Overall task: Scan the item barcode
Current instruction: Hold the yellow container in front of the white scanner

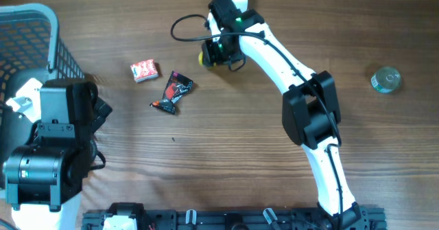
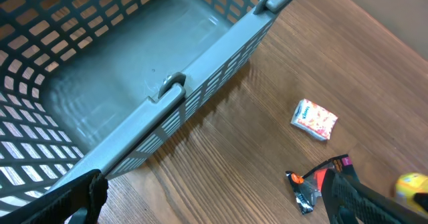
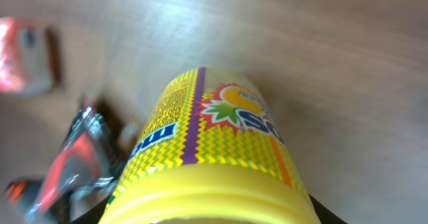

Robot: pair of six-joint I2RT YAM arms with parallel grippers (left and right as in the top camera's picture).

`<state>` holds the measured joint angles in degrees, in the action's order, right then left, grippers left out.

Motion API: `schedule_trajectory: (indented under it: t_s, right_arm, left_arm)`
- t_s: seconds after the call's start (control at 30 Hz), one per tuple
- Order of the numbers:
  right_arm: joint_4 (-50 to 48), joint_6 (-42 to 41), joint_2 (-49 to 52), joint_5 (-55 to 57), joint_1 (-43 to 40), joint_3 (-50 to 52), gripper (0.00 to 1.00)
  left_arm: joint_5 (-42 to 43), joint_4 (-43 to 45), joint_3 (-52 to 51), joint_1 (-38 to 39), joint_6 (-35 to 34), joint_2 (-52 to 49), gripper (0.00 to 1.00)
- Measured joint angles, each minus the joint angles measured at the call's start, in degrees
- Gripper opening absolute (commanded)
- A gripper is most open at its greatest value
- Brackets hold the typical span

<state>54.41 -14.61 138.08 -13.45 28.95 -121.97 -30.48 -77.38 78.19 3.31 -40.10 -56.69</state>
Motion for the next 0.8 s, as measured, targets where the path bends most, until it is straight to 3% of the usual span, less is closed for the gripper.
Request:
schedule_trajectory:
  t_s: [0.33, 0.57, 0.8]
  right_arm:
    - [-17.7, 2.4, 0.2, 8.0, -6.9, 0.0, 0.53]
    - [-29.8, 9.8, 0.3, 17.6, -7.5, 0.1, 0.54]
    - [-45.2, 15.7, 0.5, 20.5, -7.5, 0.1, 0.56]
  left_arm:
    - [0.0, 0.0, 0.0, 0.0, 0.0, -1.4, 1.00]
    - [0.0, 0.0, 0.0, 0.0, 0.0, -5.1, 1.00]
    - [0.0, 0.4, 0.0, 0.0, 0.0, -6.1, 1.00]
